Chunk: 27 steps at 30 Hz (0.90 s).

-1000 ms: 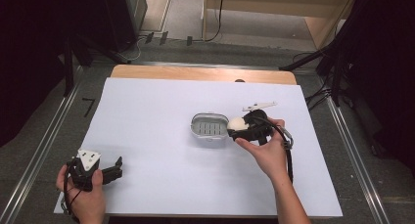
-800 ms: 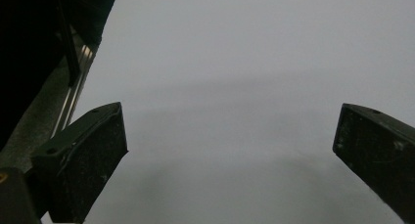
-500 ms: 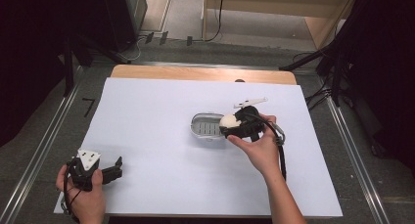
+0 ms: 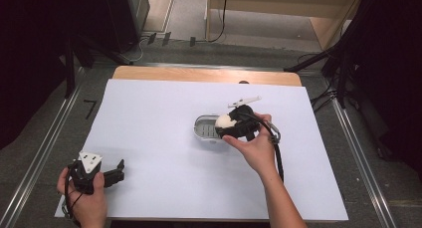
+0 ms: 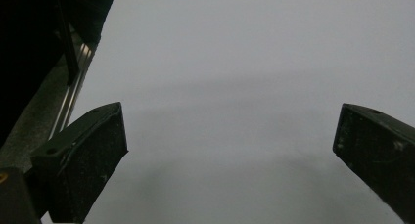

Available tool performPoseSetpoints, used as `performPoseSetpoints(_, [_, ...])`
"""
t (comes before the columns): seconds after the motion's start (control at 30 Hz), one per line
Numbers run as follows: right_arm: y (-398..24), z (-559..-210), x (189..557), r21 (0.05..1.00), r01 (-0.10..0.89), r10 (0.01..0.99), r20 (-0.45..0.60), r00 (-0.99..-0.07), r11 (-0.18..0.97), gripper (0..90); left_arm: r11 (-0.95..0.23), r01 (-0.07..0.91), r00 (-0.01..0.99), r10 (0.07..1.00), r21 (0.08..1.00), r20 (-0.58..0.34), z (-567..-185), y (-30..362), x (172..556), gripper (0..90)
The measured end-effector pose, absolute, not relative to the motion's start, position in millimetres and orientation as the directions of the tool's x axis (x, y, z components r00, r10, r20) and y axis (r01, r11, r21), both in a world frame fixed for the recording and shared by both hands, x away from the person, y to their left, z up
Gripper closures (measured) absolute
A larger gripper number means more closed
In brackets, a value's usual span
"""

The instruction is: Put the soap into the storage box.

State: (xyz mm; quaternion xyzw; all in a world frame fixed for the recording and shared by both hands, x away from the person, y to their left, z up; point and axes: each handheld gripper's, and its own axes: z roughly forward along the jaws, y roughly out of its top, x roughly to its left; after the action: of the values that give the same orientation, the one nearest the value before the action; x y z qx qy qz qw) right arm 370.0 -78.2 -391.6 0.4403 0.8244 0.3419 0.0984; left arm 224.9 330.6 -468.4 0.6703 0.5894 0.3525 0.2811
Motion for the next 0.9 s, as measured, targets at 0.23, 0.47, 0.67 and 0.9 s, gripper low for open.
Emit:
performPoseSetpoints(0.23, [-67,-393,374,0.646,0.657,0.786,0.138,-0.602,0.389,24.6,-0.147,0.592,0.057,0.988,0.792,0.141,-468,331,225,0.1])
performPoseSetpoints(0.47, [-59,-397,378,0.640,0.655,0.781,0.136,-0.610,0.400,24.6,-0.150,0.594,0.059,0.988,0.790,0.144,-468,331,225,0.1])
performPoseSetpoints(0.67, [-53,-399,382,0.630,0.662,0.782,0.135,-0.608,0.406,24.6,-0.152,0.598,0.060,0.988,0.787,0.145,-468,331,225,0.1])
performPoseSetpoints(0.9, [-48,-404,385,0.619,0.663,0.779,0.127,-0.614,0.421,24.6,-0.154,0.601,0.062,0.987,0.784,0.146,-468,331,226,0.1])
